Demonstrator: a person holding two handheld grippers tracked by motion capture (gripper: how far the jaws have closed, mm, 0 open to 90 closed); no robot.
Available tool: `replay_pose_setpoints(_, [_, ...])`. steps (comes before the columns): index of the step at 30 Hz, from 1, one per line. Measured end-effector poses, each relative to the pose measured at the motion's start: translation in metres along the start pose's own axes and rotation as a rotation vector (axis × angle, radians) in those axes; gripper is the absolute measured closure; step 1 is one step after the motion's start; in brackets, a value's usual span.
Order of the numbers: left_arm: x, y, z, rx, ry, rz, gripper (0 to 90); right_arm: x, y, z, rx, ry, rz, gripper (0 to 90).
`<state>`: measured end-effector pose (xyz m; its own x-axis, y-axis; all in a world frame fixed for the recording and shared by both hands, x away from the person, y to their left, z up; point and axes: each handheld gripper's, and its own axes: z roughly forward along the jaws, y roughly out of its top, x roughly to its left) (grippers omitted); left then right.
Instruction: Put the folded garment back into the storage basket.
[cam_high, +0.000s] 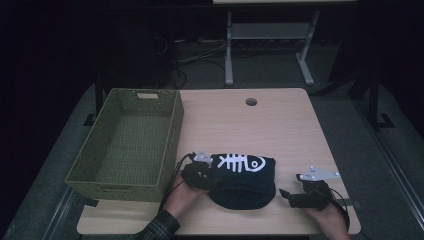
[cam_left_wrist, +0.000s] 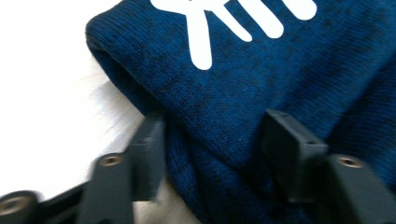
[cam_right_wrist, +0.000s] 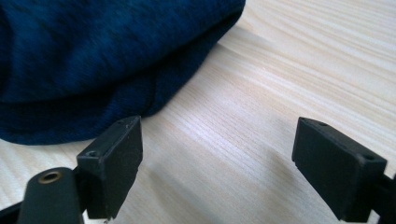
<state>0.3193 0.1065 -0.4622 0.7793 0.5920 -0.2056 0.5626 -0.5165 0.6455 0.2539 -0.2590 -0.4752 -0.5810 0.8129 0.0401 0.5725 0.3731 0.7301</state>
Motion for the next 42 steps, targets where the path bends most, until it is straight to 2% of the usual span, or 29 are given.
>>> replay_pose_setpoints(5, [0.002,0.000,0.000,0.005,-0.040,-0.002,65.7,0.000,-0.001,0.002,0.010,-0.006,-0.004,15.6])
replay_pose_setpoints(9, [-0.001,0.002,-0.001,0.016,-0.019,0.043,72.9,0.000,-0.002,0.004,0.020,-0.021,-0.010,14.5])
replay_pose_setpoints(12, [-0.004,0.005,-0.004,0.014,-0.009,0.059,74.2,0.001,-0.002,0.005,0.023,-0.023,-0.012,14.2])
replay_pose_setpoints(16, [-0.005,0.010,-0.012,-0.013,-0.016,0.062,74.9,0.000,-0.002,0.005,0.021,-0.019,-0.007,13.8])
replay_pose_setpoints(18, [-0.006,0.012,-0.016,-0.022,-0.006,0.069,75.0,-0.001,-0.003,0.005,0.018,-0.015,-0.003,13.5])
replay_pose_setpoints(27, [-0.013,0.024,-0.041,-0.101,-0.033,0.072,75.7,-0.001,-0.003,0.006,0.013,-0.015,0.003,12.2])
replay_pose_setpoints(31, [-0.015,0.027,-0.045,-0.106,-0.038,0.082,75.8,-0.001,-0.003,0.006,0.014,-0.015,0.001,12.2])
replay_pose_setpoints(34, [-0.017,0.031,-0.050,-0.128,-0.050,0.084,75.8,-0.001,-0.003,0.006,0.013,-0.016,0.004,12.2])
replay_pose_setpoints(36, [-0.018,0.033,-0.054,-0.135,-0.046,0.103,75.9,-0.001,-0.003,0.006,0.013,-0.015,0.003,12.2])
replay_pose_setpoints(42, [-0.018,0.040,-0.066,-0.157,-0.052,0.128,75.9,-0.001,-0.003,0.006,0.014,-0.014,0.005,12.1])
